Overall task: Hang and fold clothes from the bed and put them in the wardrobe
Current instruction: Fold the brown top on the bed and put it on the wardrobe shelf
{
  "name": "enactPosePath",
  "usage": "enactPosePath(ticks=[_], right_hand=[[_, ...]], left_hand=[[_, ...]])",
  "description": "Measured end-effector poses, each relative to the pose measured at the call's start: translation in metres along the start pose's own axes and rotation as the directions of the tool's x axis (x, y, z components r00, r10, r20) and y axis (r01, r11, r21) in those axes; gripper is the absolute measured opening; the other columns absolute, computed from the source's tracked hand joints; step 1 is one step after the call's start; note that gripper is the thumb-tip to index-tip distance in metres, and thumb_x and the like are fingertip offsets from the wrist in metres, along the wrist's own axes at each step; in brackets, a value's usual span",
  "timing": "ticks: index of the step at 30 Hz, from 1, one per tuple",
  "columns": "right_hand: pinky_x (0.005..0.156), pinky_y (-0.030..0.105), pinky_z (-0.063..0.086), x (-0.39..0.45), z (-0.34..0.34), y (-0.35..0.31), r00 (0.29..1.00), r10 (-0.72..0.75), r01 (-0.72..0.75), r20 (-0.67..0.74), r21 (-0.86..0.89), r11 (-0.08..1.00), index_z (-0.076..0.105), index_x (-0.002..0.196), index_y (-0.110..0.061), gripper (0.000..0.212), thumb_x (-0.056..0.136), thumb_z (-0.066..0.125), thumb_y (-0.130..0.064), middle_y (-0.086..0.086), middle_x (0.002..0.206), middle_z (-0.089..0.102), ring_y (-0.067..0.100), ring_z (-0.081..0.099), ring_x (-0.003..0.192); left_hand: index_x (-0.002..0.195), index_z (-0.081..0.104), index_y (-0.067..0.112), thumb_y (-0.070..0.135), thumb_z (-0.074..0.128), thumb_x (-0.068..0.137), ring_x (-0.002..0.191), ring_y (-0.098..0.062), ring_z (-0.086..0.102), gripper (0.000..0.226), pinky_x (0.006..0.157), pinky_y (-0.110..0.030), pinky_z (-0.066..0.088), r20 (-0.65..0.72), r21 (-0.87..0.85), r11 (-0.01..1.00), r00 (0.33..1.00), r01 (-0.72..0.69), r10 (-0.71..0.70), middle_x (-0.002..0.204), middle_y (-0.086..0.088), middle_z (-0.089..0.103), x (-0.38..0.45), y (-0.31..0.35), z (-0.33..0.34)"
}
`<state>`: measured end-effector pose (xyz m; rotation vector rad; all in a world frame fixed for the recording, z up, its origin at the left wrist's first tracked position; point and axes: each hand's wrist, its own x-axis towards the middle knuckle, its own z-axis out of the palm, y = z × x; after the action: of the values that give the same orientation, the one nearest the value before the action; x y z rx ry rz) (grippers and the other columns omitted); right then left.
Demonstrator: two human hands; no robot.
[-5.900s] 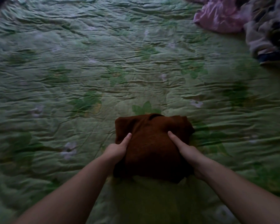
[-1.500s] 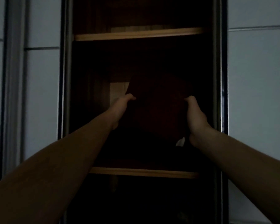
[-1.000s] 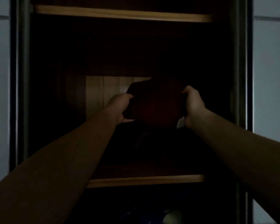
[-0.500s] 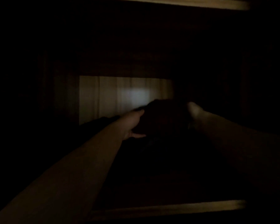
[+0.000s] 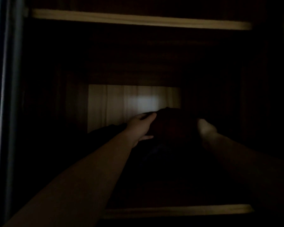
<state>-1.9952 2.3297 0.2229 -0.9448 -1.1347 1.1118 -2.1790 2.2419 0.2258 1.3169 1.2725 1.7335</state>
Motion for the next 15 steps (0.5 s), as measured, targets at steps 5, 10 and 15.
enactPosePath(ticks=[5, 10, 15], right_hand=[[0.098, 0.033, 0.038, -0.004, -0.005, 0.007, 0.999, 0.003, 0.003, 0.043, -0.146, 0.989, 0.041, 0.141, 0.0, 0.046, 0.103, 0.039, -0.026, 0.012, 0.142, 0.045, 0.035, 0.043, 0.13], [0.108, 0.037, 0.036, -0.027, -0.004, 0.005, 0.997, 0.034, -0.045, -0.065, -0.17, 0.984, 0.033, 0.145, -0.001, 0.063, 0.099, 0.043, -0.042, 0.017, 0.146, 0.04, 0.035, 0.043, 0.13], [0.103, 0.038, 0.04, -0.049, -0.004, 0.008, 0.993, -0.066, 0.036, -0.101, -0.274, 0.961, 0.028, 0.148, -0.005, 0.062, 0.096, 0.049, -0.031, 0.019, 0.146, 0.038, 0.038, 0.045, 0.126]], left_hand=[[0.128, 0.056, 0.025, 0.046, 0.058, 0.09, 0.108, -0.017, 0.06, 0.043, 0.068, -0.03, 0.057, 0.009, 0.085, 0.995, 0.998, 0.053, -0.054, 0.127, 0.001, 0.059, -0.025, -0.007, 0.003], [0.138, 0.045, 0.028, 0.053, 0.053, 0.091, 0.111, -0.024, 0.059, 0.054, 0.071, -0.031, 0.058, -0.059, 0.256, 0.967, 0.998, -0.009, 0.025, 0.134, -0.001, 0.053, -0.035, -0.01, 0.012], [0.142, 0.037, 0.031, 0.037, 0.054, 0.095, 0.107, -0.018, 0.056, 0.05, 0.076, -0.029, 0.054, 0.017, 0.341, 0.939, 0.999, -0.055, 0.052, 0.129, 0.003, 0.053, -0.055, -0.005, 0.014]])
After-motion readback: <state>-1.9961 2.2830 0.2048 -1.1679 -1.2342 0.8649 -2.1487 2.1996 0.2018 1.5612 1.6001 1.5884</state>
